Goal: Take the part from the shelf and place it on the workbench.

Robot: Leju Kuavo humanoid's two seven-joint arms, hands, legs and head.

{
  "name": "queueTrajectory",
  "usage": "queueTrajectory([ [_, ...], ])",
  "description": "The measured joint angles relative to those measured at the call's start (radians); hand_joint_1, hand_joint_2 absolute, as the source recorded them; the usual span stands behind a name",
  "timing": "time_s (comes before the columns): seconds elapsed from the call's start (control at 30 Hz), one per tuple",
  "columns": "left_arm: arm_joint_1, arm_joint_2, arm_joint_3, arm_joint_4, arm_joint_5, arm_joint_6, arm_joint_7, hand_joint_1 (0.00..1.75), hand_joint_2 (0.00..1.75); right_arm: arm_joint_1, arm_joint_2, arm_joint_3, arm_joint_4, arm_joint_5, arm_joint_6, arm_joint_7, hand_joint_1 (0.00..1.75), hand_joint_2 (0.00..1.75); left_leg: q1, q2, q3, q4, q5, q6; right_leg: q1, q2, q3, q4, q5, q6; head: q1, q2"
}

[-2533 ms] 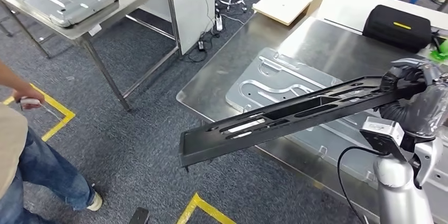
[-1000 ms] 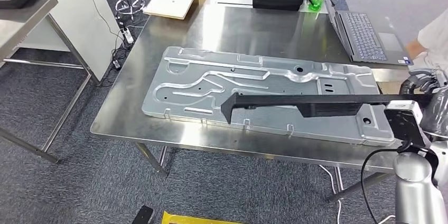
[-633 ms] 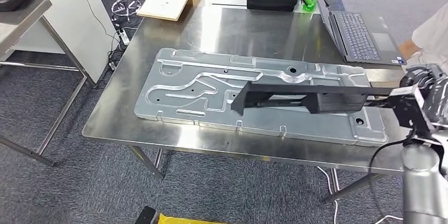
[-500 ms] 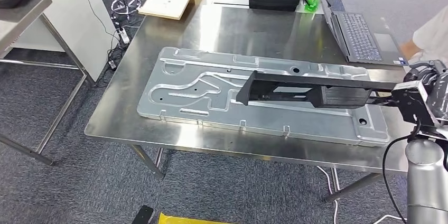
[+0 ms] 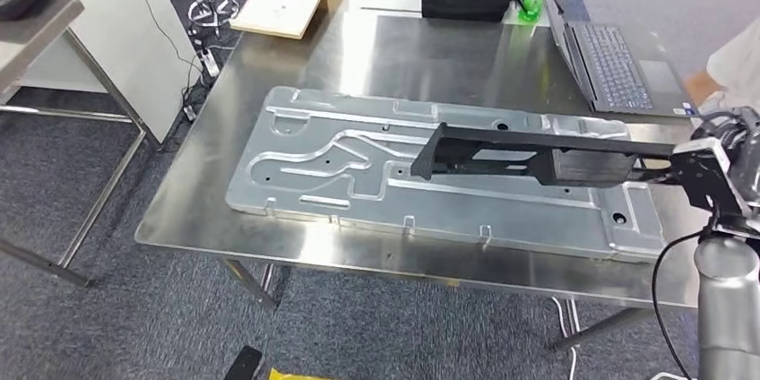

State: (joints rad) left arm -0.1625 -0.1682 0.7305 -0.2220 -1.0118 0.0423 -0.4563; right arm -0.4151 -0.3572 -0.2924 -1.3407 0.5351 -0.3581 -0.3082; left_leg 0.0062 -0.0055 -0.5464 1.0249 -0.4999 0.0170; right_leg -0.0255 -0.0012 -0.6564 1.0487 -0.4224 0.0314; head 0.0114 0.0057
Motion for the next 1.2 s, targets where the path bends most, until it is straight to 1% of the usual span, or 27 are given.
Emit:
queueTrajectory([
  [0.07,-0.001,0.0,0.0,0.0,0.0,0.01,0.001,0.0,1.75,0.007,0.0,-0.006,0.0,-0.001,0.0,-0.004,1.75,1.75,0.002,0.001,-0.003,0.016,-0.019,-0.009,-0.001,0.001,0.005,-0.003,-0.006,-0.014,0.0,0.0],
  [0.1,-0.002,0.0,0.0,0.0,0.001,0.013,0.002,0.0,1.75,0.009,0.0,-0.009,0.0,-0.002,0.0,-0.006,1.75,1.75,0.003,0.001,-0.017,0.049,-0.038,-0.012,-0.002,0.001,0.01,-0.004,-0.009,-0.021,0.0,0.0],
  [0.13,-0.002,0.0,0.0,0.0,0.001,0.015,0.001,0.0,1.75,0.01,0.0,-0.012,0.0,-0.003,0.0,-0.007,1.75,1.75,0.004,0.001,-0.042,0.103,-0.064,-0.013,0.0,0.001,0.015,-0.005,-0.012,-0.027,0.0,0.0],
  [0.2,-0.002,0.0,0.0,0.0,0.001,0.012,0.0,0.0,1.75,0.014,0.0,-0.014,0.0,-0.006,0.0,-0.007,1.75,1.75,0.004,0.001,-0.114,0.235,-0.109,-0.012,0.006,0.001,0.022,-0.004,-0.019,-0.037,0.0,0.0],
  [0.23,-0.001,0.0,0.0,0.0,0.0,0.008,-0.001,0.0,1.75,0.016,0.001,-0.015,0.0,-0.008,0.0,-0.007,1.75,1.75,0.004,0.001,-0.142,0.275,-0.112,-0.01,0.009,0.001,0.026,-0.004,-0.022,-0.04,0.0,0.0],
  [0.27,0.0,0.0,0.0,0.0,-0.001,0.003,-0.002,0.0,1.75,0.017,0.001,-0.016,0.0,-0.008,0.001,-0.007,1.75,1.75,0.003,0.001,-0.154,0.281,-0.096,-0.007,0.012,0.003,0.03,-0.004,-0.026,-0.042,0.0,0.0],
  [0.3,0.001,0.0,-0.001,0.0,-0.002,-0.001,-0.003,0.0,1.75,0.018,0.001,-0.017,0.0,-0.009,0.001,-0.007,1.75,1.75,0.002,0.001,-0.148,0.25,-0.063,-0.002,0.015,0.004,0.035,-0.003,-0.029,-0.043,0.0,0.0],
  [0.37,0.0,0.0,-0.002,0.0,-0.003,-0.005,-0.005,0.0,1.75,0.018,0.001,-0.02,0.0,-0.009,0.001,-0.007,1.75,1.75,-0.005,0.001,-0.104,0.129,0.014,0.016,0.02,0.007,0.044,-0.003,-0.037,-0.041,0.0,0.0],
  [0.4,-0.002,0.001,-0.002,0.0,-0.003,-0.006,-0.005,0.0,1.75,0.017,0.001,-0.022,0.001,-0.01,0.001,-0.007,1.75,1.75,-0.009,0.001,-0.082,0.073,0.033,0.025,0.021,0.008,0.046,-0.003,-0.041,-0.038,0.0,0.0],
  [0.43,-0.002,0.001,-0.003,0.0,-0.003,-0.006,-0.006,0.0,1.75,0.016,0.001,-0.024,0.001,-0.01,0.001,-0.007,1.75,1.75,-0.012,0.002,-0.067,0.036,0.04,0.031,0.02,0.009,0.047,-0.005,-0.043,-0.033,0.0,0.0],
  [0.47,-0.003,0.002,-0.004,0.0,-0.003,-0.007,-0.006,0.0,1.75,0.017,0.001,-0.026,0.002,-0.01,0.001,-0.007,1.75,1.75,-0.015,0.003,-0.06,0.017,0.036,0.035,0.02,0.009,0.048,-0.004,-0.041,-0.026,0.0,0.0],
  [0.53,-0.002,0.001,-0.006,0.0,-0.001,-0.007,-0.008,0.0,1.75,0.018,0.0,-0.028,0.002,-0.01,0.002,-0.008,1.75,1.75,-0.016,0.004,-0.045,-0.007,0.042,0.041,0.016,0.008,0.054,-0.007,-0.033,-0.015,0.0,0.0],
  [0.6,-0.002,0.001,-0.006,0.0,0.003,-0.004,-0.008,0.0,1.75,0.017,-0.003,-0.03,0.003,-0.01,0.004,-0.01,1.75,1.75,-0.012,0.004,-0.024,-0.028,0.052,0.047,0.013,0.006,0.051,0.011,-0.045,-0.009,0.0,0.0],
  [0.67,-0.004,-0.001,-0.006,0.0,0.006,0.009,-0.008,0.0,1.75,0.017,-0.009,-0.036,0.003,-0.012,0.018,-0.015,1.75,1.75,-0.009,0.003,-0.01,-0.037,0.056,0.049,0.01,0.006,0.009,0.094,-0.089,-0.001,0.001,0.0],
  [0.7,-0.004,-0.002,-0.006,0.0,0.006,0.017,-0.008,0.0,1.75,0.018,-0.012,-0.038,0.004,-0.015,0.029,-0.019,1.75,1.75,-0.008,0.003,-0.008,-0.037,0.055,0.048,0.007,0.006,-0.025,0.153,-0.114,0.005,0.001,0.0],
  [0.73,-0.003,-0.003,-0.006,0.0,0.006,0.024,-0.008,0.0,1.75,0.021,-0.014,-0.04,0.005,-0.019,0.042,-0.023,1.75,1.75,-0.008,0.003,-0.007,-0.036,0.052,0.047,0.004,0.006,-0.057,0.202,-0.129,0.011,0.001,0.0],
  [0.77,-0.002,-0.004,-0.006,0.0,0.006,0.029,-0.008,0.0,1.75,0.024,-0.014,-0.041,0.007,-0.023,0.053,-0.026,1.75,1.75,-0.007,0.003,-0.006,-0.034,0.049,0.045,0.0,0.005,-0.078,0.227,-0.129,0.018,0.001,0.0],
  [0.8,-0.001,-0.004,-0.006,0.0,0.006,0.031,-0.008,0.0,1.75,0.026,-0.015,-0.042,0.01,-0.027,0.063,-0.029,1.75,1.75,-0.005,0.002,-0.006,-0.03,0.045,0.042,-0.004,0.005,-0.084,0.218,-0.11,0.024,0.001,0.0],
  [0.83,-0.001,-0.005,-0.006,0.0,0.006,0.033,-0.008,0.0,1.75,0.027,-0.017,-0.043,0.012,-0.029,0.074,-0.033,1.75,1.75,-0.003,0.002,-0.005,-0.024,0.039,0.038,-0.009,0.004,-0.071,0.176,-0.075,0.03,0.001,0.0],
  [0.87,-0.002,-0.006,-0.006,0.0,0.006,0.034,-0.008,0.0,1.75,0.026,-0.021,-0.044,0.014,-0.031,0.088,-0.037,1.75,1.75,0.001,0.002,-0.004,-0.016,0.031,0.033,-0.013,0.003,-0.047,0.113,-0.038,0.036,0.001,0.0],
  [0.9,-0.003,-0.007,-0.006,0.0,0.006,0.036,-0.008,0.0,1.75,0.024,-0.025,-0.045,0.019,-0.033,0.103,-0.042,1.75,1.75,0.003,0.001,-0.005,-0.009,0.024,0.027,-0.014,0.003,-0.025,0.06,-0.012,0.039,0.001,0.0],
  [0.93,-0.004,-0.008,-0.006,0.0,0.006,0.038,-0.008,0.0,1.75,0.02,-0.032,-0.046,0.025,-0.034,0.119,-0.046,1.75,1.75,0.004,0.0,-0.008,-0.002,0.017,0.02,-0.012,0.004,-0.01,0.023,-0.004,0.035,0.001,0.0],
  [0.97,-0.005,-0.008,-0.006,0.0,0.006,0.04,-0.008,0.0,1.75,0.017,-0.038,-0.046,0.031,-0.034,0.134,-0.05,1.75,1.75,0.004,-0.001,-0.011,0.004,0.013,0.013,-0.009,0.006,-0.005,0.007,-0.003,0.025,0.001,0.0],
  [1.03,-0.006,-0.008,-0.006,0.0,0.006,0.042,-0.009,0.0,1.75,0.014,-0.051,-0.048,0.046,-0.034,0.151,-0.056,1.75,1.75,0.001,-0.002,-0.014,0.01,0.008,0.001,-0.003,0.007,-0.008,0.009,-0.01,-0.003,0.001,0.0],
  [1.1,-0.006,-0.008,-0.006,0.0,0.005,0.043,-0.01,0.0,1.75,0.01,-0.061,-0.049,0.057,-0.028,0.165,-0.056,1.75,1.75,0.0,-0.001,-0.016,0.026,-0.004,-0.007,-0.004,0.007,-0.004,0.009,-0.009,-0.018,0.001,0.0],
  [1.13,-0.007,-0.008,-0.006,0.0,0.005,0.043,-0.011,0.0,1.75,0.003,-0.067,-0.049,0.065,-0.021,0.175,-0.055,1.75,1.75,0.001,-0.001,-0.029,0.056,-0.021,-0.009,-0.005,0.007,-0.001,0.008,-0.009,-0.023,0.0,0.0],
  [1.2,-0.012,-0.008,-0.006,0.0,0.005,0.04,-0.012,0.0,1.75,-0.021,-0.084,-0.049,0.093,0.001,0.203,-0.05,1.75,1.75,0.002,0.0,-0.085,0.168,-0.076,-0.011,-0.001,0.006,0.001,0.007,-0.012,-0.031,-0.001,0.0],
])
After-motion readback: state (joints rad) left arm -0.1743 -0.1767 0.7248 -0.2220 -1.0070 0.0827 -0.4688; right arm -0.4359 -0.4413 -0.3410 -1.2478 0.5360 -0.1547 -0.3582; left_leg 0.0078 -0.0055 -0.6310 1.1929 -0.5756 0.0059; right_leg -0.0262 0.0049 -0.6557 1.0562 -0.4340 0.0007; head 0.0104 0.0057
